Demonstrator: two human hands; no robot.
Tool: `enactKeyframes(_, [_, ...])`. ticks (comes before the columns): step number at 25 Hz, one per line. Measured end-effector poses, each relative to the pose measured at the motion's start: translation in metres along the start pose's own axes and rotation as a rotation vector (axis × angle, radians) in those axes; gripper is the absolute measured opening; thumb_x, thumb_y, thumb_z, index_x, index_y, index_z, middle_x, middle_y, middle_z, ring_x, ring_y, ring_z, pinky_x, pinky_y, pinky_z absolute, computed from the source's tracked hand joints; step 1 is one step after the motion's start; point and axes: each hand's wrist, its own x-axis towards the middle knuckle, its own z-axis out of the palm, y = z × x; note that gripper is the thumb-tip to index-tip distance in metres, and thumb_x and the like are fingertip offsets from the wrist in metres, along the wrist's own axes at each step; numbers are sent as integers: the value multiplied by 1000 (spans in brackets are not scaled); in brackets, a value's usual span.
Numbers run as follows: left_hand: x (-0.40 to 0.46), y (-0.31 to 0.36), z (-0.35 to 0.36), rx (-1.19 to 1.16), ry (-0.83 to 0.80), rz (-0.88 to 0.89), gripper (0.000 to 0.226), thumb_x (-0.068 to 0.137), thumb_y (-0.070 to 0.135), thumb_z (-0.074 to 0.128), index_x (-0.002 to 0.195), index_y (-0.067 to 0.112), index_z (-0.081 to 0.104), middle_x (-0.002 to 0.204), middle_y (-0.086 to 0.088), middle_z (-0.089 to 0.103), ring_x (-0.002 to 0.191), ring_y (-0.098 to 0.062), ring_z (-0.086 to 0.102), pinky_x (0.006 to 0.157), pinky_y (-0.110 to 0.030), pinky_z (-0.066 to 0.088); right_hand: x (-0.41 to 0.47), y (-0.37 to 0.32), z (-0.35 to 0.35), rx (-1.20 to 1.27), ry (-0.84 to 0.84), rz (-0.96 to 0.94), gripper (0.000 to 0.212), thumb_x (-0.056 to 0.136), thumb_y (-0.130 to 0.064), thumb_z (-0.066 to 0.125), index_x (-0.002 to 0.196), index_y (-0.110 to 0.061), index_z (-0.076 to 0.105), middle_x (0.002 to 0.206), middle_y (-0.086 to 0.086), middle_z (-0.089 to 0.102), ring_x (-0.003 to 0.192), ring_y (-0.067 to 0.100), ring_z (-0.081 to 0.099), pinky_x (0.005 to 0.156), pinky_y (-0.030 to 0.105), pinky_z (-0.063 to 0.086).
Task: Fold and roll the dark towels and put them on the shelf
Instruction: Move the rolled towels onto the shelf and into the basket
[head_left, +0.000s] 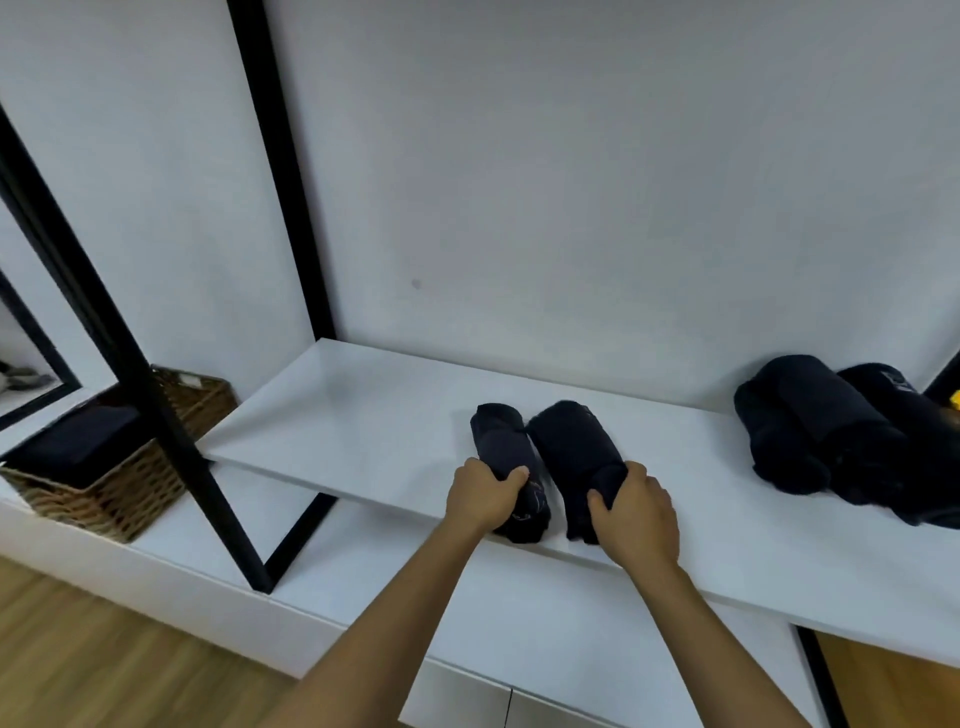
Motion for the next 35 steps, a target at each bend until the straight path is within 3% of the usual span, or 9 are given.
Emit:
enactKeyframes(3, [-3, 13, 9, 140, 32, -26, 66, 70, 59, 58, 110, 6, 55, 108, -10, 61, 92, -25, 64, 76, -37, 56, 1, 9, -1, -107, 12, 5, 45, 94, -46, 45, 122, -11, 50, 120, 10, 55, 112, 27, 47, 91, 40, 41])
enactKeyframes(7, [-5, 28, 15, 310, 26, -24, 57, 65, 54, 70, 102, 13, 54, 100, -2, 61, 89, -20, 63, 71, -31, 54, 4, 4, 5, -228, -31, -91, 77, 81, -73, 47, 129, -14, 41, 120, 6, 54, 110, 25, 51, 88, 37, 42])
enactKeyframes(9, [-4, 32, 12, 381, 47, -58, 49, 71, 48, 71, 101, 13, 53, 96, 0, 62, 87, -20, 63, 68, -29, 51, 13, 5, 8, -224, -74, -115, 75, 76, -66, 60, 125, -13, 42, 114, 5, 56, 102, 24, 55, 81, 33, 46])
enactKeyframes(12, [-13, 18, -3, 349, 168, -127, 56, 72, 50, 69, 108, 11, 50, 100, -1, 61, 87, -20, 60, 66, -29, 46, 31, -3, 12, -168, -162, -174, 53, 78, -46, 67, 113, -11, 47, 102, 3, 58, 81, 20, 56, 64, 30, 48])
enactKeyframes(18, [-65, -59, -60, -47, 375, -242, 50, 68, 45, 71, 104, 15, 53, 92, 4, 64, 82, -14, 62, 61, -27, 47, 1, -51, 37, 56, -303, -380, 41, 74, -38, 72, 104, -15, 54, 81, -6, 60, 68, 14, 57, 53, 26, 42])
enactKeyframes(21, [-105, -104, -99, -234, 523, -313, 39, 69, 39, 70, 99, 19, 56, 86, 4, 67, 77, -13, 64, 58, -25, 46, -42, -97, 60, 105, -391, -534, 37, 73, -39, 70, 100, -18, 54, 76, -9, 60, 66, 12, 58, 55, 27, 45])
enactKeyframes(24, [-151, -159, -137, -348, 660, -403, 43, 61, 43, 67, 96, 19, 57, 85, 4, 69, 74, -14, 65, 59, -26, 47, -100, -151, 86, 139, -483, -677, 38, 71, -39, 68, 102, -21, 54, 77, -10, 62, 67, 12, 60, 57, 30, 52])
enactKeyframes(30, [-270, -275, -236, -437, 899, -541, 50, 57, 47, 65, 99, 21, 56, 92, 4, 68, 83, -17, 66, 68, -34, 55, -265, -267, 144, 176, -623, -892, 42, 70, -41, 67, 104, -21, 52, 83, -5, 61, 75, 19, 60, 64, 34, 54])
enactKeyframes(35, [-374, -363, -301, -474, 1106, -611, 45, 66, 42, 71, 104, 21, 56, 95, 4, 68, 84, -15, 64, 73, -34, 54, -410, -348, 174, 203, -771, -1064, 45, 68, -45, 68, 105, -23, 52, 87, -4, 62, 75, 19, 58, 63, 31, 50])
